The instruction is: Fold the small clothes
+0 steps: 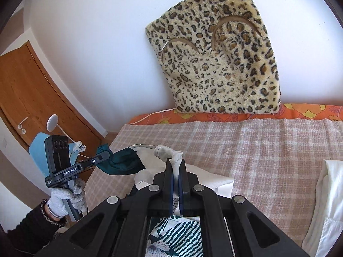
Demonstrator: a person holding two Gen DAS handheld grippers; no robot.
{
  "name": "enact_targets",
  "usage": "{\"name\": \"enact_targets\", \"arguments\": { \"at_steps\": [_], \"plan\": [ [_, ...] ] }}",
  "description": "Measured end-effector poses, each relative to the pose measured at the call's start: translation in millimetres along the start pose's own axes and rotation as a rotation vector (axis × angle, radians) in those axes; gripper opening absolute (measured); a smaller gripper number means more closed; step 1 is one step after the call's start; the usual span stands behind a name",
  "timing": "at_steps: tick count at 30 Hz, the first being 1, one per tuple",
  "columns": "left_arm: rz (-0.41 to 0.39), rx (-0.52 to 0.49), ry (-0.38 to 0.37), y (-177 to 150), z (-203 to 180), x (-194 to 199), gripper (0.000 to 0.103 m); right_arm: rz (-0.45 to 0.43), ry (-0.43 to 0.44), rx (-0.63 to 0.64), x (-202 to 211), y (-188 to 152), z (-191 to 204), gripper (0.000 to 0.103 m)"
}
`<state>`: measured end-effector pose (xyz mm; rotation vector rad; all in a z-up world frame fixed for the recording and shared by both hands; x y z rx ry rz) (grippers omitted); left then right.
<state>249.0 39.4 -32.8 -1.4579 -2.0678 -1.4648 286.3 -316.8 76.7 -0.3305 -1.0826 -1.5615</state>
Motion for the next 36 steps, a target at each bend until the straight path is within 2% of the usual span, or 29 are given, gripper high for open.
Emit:
{"name": "enact_targets", "arguments": {
  "at_steps": [4,9,14,16,20,22,23,27,28,30,33,35,36],
  "plan": [
    [0.038,-0.031,0.013,-39,-4,3,0.002,0.022,-0.019,0.024,0,-44,7,0.001],
    [0.073,-0.058,0.029,-72,-6,2,0.002,0.053,-0.038,0.022,-9,-91,3,0.001],
    [0.074,-0.043,0.013,-86,-4,8,0.002,0.034,-0.026,-0.040,-6,-118,-11,0.001],
    [0.069,-0.080,0.023,-91,-8,13,0.002,0.030,-0.024,-0.039,-4,-126,-12,0.001],
    [0.109,-0.143,0.031,-108,-13,17,0.003,0.053,-0.067,0.019,-1,-144,-9,0.001],
    [0.129,-0.174,0.050,-117,-15,18,0.005,0.073,-0.086,0.058,-2,-153,-6,0.002],
    [0.143,-0.190,0.064,-121,-16,18,0.010,0.082,-0.096,0.076,-3,-158,-5,0.002],
    [0.179,-0.219,0.089,-132,-18,24,0.012,0.133,-0.171,0.178,-11,-174,3,0.009],
    [0.185,-0.223,0.091,-134,-18,28,0.016,0.152,-0.184,0.202,-12,-178,5,0.013],
    [0.185,-0.230,0.072,-136,-21,39,0.021,0.179,-0.179,0.238,-9,-186,8,0.016],
    [0.168,-0.259,0.012,-139,-32,60,0.022,0.178,-0.150,0.243,7,-190,8,0.022],
    [0.149,-0.277,0.004,-138,-38,71,0.037,0.143,-0.109,0.232,22,-190,10,0.028],
    [0.143,-0.273,0.005,-135,-39,71,0.037,0.122,-0.104,0.227,26,-187,11,0.030]
  ]
}}
Point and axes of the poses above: each gripper's, at about its wrist camera, not at the fingertips, and x roughly against the way its jaws point, z to its left, y to its top, the point moved 3 cm from there along -x, roughly the way its jaws point, and after that the axes turned 8 degrees about z, right-handed, at the moved point
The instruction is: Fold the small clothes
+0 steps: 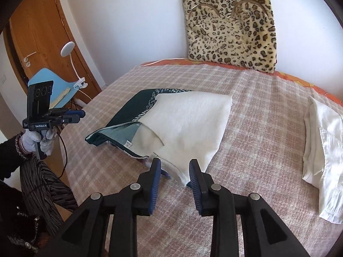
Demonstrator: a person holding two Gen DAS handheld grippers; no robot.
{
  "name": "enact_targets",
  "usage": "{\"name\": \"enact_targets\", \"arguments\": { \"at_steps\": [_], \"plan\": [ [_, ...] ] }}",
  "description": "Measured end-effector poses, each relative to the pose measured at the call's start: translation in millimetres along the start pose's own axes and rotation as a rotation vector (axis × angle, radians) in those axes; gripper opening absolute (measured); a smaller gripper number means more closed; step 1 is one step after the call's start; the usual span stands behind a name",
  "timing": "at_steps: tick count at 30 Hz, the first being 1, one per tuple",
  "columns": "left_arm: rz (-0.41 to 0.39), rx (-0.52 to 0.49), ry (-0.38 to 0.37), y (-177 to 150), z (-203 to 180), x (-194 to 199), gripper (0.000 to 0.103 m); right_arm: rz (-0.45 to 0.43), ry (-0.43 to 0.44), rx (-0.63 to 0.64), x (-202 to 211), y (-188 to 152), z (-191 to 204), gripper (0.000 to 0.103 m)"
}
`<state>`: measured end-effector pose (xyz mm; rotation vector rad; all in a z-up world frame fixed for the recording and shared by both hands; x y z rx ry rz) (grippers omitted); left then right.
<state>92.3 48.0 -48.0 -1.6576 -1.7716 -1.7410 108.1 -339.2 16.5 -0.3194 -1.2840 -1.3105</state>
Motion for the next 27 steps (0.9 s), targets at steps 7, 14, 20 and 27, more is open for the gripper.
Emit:
{"name": "enact_targets", "arguments": {
  "at_steps": [7,14,20,27],
  "plan": [
    [0.066,-0.021,0.048,22,-1,-54,0.037,0.007,-0.031,0.001,-36,22,8,0.031],
    [0.195,-0.085,0.063,0,-15,-104,0.037,0.139,-0.066,0.007,-89,13,0,0.031],
    [0.211,-0.085,0.031,-4,-21,-94,0.037,0.180,-0.076,-0.008,-77,9,-14,0.027],
    [0.050,0.032,0.030,42,-8,-72,0.037,0.027,0.038,-0.069,-57,69,-7,0.029]
  ]
}}
Point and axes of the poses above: each gripper's, at about its wrist camera, not at the fingertips, and x roughly against the way its jaws point, z to its left, y to its top, the point moved 3 cm from there along -x, roughly the way its jaws point, and after that the axes turned 8 degrees about z, right-handed, at the moved point
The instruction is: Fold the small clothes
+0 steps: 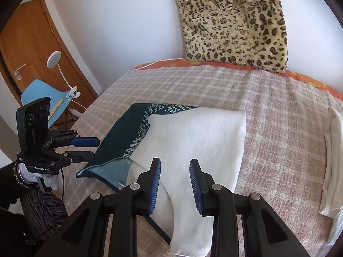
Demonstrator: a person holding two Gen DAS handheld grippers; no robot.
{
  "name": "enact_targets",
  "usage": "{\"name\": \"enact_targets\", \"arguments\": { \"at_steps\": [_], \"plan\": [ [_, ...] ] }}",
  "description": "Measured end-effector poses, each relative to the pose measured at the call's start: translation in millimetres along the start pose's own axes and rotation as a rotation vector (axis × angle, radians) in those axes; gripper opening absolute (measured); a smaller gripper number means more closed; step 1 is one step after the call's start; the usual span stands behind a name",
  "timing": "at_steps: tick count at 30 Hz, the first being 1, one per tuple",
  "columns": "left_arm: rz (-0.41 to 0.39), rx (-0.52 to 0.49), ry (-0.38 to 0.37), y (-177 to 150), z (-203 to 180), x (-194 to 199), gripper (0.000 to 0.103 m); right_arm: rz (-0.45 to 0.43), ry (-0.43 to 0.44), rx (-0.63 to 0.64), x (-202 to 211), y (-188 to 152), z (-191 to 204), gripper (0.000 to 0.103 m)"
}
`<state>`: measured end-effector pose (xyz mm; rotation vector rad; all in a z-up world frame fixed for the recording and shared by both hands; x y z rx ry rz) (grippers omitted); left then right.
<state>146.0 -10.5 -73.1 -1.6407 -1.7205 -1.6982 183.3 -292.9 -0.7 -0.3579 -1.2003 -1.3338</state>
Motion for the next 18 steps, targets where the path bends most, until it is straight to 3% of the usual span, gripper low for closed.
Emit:
{"name": "enact_targets", "arguments": {
  "at_steps": [3,8,14,18],
  "plan": [
    [-0.007,0.077,0.074,10,19,-3,0.037,-0.012,0.039,0.003,-16,39,11,0.026],
    [0.015,0.171,0.122,8,49,-9,0.037,0.092,0.041,0.005,-79,83,21,0.020],
    [0.046,0.177,0.133,0,58,-14,0.037,0.191,-0.046,0.014,-135,88,15,0.020],
    [0.078,0.158,0.145,-7,54,-22,0.037,0.191,-0.050,0.002,-143,84,6,0.018]
  ]
}}
Point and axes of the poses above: each gripper's, at about its wrist camera, not at the fingertips, and x roughly against the way its jaws point, z to its left, y to its top, the point moved 3 cm from there along -x, roughly the way its jaws point, and after that the axes turned 8 degrees about z, right-handed, at the moved point
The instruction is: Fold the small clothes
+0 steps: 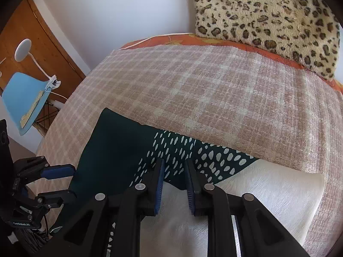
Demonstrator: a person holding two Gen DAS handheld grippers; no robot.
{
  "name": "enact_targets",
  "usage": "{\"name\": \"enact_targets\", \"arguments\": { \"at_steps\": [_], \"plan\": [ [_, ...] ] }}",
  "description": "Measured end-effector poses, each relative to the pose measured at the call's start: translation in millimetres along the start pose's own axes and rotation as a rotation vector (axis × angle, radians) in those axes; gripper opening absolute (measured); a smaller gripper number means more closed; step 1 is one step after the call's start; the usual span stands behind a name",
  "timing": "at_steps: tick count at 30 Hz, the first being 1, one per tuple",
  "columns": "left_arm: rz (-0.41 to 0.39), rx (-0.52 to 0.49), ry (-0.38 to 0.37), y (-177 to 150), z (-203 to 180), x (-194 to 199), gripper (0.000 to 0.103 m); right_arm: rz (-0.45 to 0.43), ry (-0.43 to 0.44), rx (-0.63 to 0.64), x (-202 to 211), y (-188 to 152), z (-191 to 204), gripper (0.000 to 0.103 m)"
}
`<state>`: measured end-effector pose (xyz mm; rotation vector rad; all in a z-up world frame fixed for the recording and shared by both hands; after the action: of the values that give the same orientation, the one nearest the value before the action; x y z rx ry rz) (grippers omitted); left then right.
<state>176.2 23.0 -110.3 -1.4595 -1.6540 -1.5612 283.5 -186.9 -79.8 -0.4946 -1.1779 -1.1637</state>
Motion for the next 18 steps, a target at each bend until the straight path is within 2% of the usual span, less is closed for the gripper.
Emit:
{"name": "enact_targets", "arguments": {
  "at_steps": [3,7,10,13,16,18],
  "plan": [
    [0.020,-0.029,0.029,-5,-4,-4,0.037,-0.018,0.006,-0.013,10,-3,-1,0.022],
    [-0.012,-0.026,0.050,-2,-4,1,0.037,-0.056,0.004,0.031,36,-20,7,0.023],
    [-0.009,-0.019,0.044,1,-6,-1,0.037,-0.035,-0.021,0.104,41,-40,24,0.023],
    [0.010,-0.030,0.058,0,-9,-9,0.037,-0.010,-0.105,0.202,33,-58,40,0.023],
    [0.015,-0.014,0.059,0,-10,-10,0.038,0.008,-0.105,0.187,24,-68,37,0.024],
    [0.004,0.009,0.050,1,-8,-6,0.054,0.008,-0.101,0.175,28,-68,35,0.023]
  ]
}}
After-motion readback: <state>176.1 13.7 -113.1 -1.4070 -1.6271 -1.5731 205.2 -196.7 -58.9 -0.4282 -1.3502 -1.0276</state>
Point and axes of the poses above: each gripper's, at about its wrist camera, not at the fingertips, and x roughly against the way its jaws point, z to its left, y to its top, the point moved 3 cm from there along -x, roughly the way its jaws point, and after that the axes turned 8 degrees about z, right-handed, at the moved point
